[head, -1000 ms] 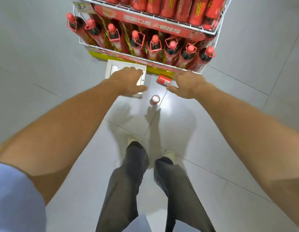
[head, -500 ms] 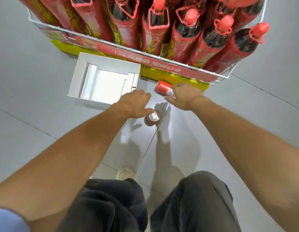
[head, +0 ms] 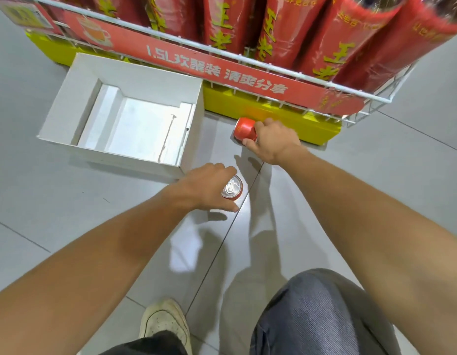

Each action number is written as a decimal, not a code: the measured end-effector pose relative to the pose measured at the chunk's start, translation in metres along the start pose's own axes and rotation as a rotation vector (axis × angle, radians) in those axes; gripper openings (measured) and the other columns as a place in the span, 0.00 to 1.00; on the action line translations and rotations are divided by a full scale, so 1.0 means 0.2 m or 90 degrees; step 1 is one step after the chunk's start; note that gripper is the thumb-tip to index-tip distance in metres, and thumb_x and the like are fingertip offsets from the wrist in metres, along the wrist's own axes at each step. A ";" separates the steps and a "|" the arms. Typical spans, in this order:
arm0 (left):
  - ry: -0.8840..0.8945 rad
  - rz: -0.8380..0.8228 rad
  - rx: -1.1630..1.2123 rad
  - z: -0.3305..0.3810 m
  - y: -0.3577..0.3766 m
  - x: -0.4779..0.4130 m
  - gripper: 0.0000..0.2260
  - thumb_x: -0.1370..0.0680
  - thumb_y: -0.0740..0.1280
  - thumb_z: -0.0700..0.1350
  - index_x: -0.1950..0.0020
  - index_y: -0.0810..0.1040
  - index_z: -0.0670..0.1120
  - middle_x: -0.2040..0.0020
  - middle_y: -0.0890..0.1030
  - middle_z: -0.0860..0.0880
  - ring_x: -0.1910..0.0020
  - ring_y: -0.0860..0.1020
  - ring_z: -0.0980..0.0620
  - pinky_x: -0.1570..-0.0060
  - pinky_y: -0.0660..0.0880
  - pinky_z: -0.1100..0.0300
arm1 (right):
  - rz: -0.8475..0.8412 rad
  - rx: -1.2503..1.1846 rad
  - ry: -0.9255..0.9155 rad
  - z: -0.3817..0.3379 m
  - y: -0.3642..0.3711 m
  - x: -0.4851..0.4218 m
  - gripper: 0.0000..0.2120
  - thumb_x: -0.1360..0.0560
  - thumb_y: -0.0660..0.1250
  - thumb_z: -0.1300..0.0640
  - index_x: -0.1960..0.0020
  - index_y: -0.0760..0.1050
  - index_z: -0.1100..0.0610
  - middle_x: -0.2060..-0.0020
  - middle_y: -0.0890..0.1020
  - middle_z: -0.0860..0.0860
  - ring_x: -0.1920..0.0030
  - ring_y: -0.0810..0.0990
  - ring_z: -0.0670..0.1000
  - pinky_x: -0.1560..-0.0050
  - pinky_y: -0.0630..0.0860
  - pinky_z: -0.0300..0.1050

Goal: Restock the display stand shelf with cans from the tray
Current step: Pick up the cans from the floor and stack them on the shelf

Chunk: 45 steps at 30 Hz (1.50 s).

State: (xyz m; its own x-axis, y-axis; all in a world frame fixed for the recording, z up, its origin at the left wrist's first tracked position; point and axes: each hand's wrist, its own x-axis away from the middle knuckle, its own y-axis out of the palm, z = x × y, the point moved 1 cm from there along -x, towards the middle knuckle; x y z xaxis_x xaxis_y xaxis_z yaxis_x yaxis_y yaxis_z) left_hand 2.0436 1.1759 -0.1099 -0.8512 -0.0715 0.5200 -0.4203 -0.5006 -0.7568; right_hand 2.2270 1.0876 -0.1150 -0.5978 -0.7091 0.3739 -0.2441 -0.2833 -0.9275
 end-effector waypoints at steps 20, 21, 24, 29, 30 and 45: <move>-0.067 0.150 0.119 -0.06 0.10 0.03 0.29 0.32 0.76 0.57 0.37 0.73 0.46 0.45 0.81 0.43 0.48 0.79 0.41 0.51 0.77 0.49 | 0.005 -0.082 0.084 0.16 0.26 0.42 0.22 0.22 0.70 0.46 0.37 0.72 0.61 0.43 0.76 0.59 0.44 0.79 0.61 0.56 0.71 0.51; -0.078 0.168 0.129 -0.05 0.09 0.01 0.29 0.31 0.77 0.56 0.37 0.73 0.46 0.45 0.81 0.43 0.48 0.80 0.41 0.51 0.77 0.50 | -0.016 -0.083 0.097 0.18 0.27 0.44 0.23 0.23 0.71 0.45 0.37 0.73 0.60 0.43 0.77 0.59 0.45 0.80 0.61 0.56 0.71 0.50; -0.096 0.225 0.173 -0.04 0.11 -0.02 0.30 0.31 0.79 0.54 0.35 0.73 0.45 0.43 0.81 0.43 0.46 0.80 0.41 0.48 0.77 0.49 | -0.047 -0.134 0.129 0.21 0.29 0.45 0.32 0.27 0.73 0.39 0.34 0.72 0.58 0.41 0.77 0.57 0.43 0.80 0.60 0.54 0.75 0.51; -0.083 0.246 0.205 -0.03 0.14 -0.05 0.33 0.31 0.80 0.53 0.31 0.72 0.45 0.40 0.80 0.44 0.43 0.79 0.42 0.44 0.77 0.46 | -0.081 -0.224 0.149 0.17 0.35 0.35 0.32 0.28 0.74 0.37 0.34 0.73 0.57 0.40 0.79 0.57 0.41 0.80 0.60 0.47 0.78 0.54; -0.080 0.248 0.213 -0.03 0.13 -0.05 0.32 0.31 0.80 0.52 0.32 0.72 0.45 0.41 0.80 0.44 0.43 0.79 0.43 0.44 0.77 0.47 | -0.087 -0.232 0.157 0.17 0.37 0.35 0.30 0.27 0.73 0.38 0.36 0.74 0.57 0.42 0.80 0.57 0.43 0.81 0.60 0.49 0.78 0.53; -0.081 0.228 0.276 0.15 -0.39 0.08 0.31 0.39 0.84 0.45 0.40 0.76 0.48 0.46 0.81 0.48 0.48 0.80 0.47 0.51 0.81 0.53 | 0.125 -0.451 0.040 0.10 -0.28 0.56 0.21 0.31 0.80 0.46 0.44 0.82 0.58 0.53 0.83 0.51 0.52 0.80 0.52 0.52 0.73 0.43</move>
State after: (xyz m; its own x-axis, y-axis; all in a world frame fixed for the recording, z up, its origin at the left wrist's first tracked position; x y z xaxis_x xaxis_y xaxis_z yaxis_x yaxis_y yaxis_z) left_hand 2.0715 1.1870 -0.0300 -0.8607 -0.3919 0.3250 0.0776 -0.7318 -0.6771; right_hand 2.1899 1.0108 -0.0206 -0.7187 -0.6593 0.2209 -0.5504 0.3451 -0.7603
